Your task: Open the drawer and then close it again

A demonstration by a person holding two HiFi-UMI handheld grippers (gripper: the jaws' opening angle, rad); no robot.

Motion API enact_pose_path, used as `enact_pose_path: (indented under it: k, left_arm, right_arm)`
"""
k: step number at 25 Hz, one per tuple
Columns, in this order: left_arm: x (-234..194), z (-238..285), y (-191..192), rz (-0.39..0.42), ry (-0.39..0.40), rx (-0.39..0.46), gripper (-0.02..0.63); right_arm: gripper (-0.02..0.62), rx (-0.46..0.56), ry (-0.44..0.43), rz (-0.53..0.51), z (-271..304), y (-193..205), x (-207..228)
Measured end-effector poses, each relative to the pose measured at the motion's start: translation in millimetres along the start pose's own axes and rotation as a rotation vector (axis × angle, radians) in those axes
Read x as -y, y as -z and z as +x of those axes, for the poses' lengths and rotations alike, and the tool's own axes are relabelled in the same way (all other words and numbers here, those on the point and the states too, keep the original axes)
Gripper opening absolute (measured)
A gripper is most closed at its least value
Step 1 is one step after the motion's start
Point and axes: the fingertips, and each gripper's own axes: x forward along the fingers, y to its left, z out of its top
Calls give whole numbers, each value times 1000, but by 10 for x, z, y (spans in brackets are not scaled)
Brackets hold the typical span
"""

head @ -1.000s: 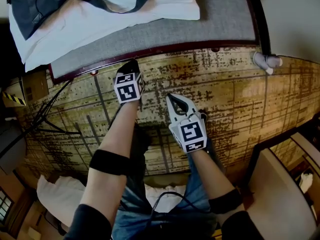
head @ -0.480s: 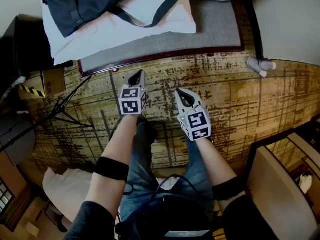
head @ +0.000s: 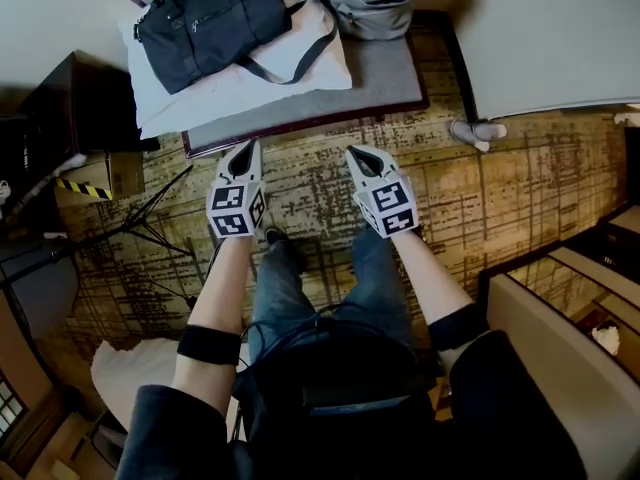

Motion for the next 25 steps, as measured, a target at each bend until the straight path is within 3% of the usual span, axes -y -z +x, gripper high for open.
enact_pose_path:
  k: [6,12,25]
  left_arm:
    - [88,-565,-381,-6,-2,47,0]
    - [92,-1028,-575,-56,-32,99,0]
    - [158,-1727,-921,-25,-53,201,0]
  right_arm:
    - [5,43,66,-9,-504,-470,110]
    - [5,45,66,-62,-874,-649,32]
    - [5,125,74,-22,-1354,-933,-112]
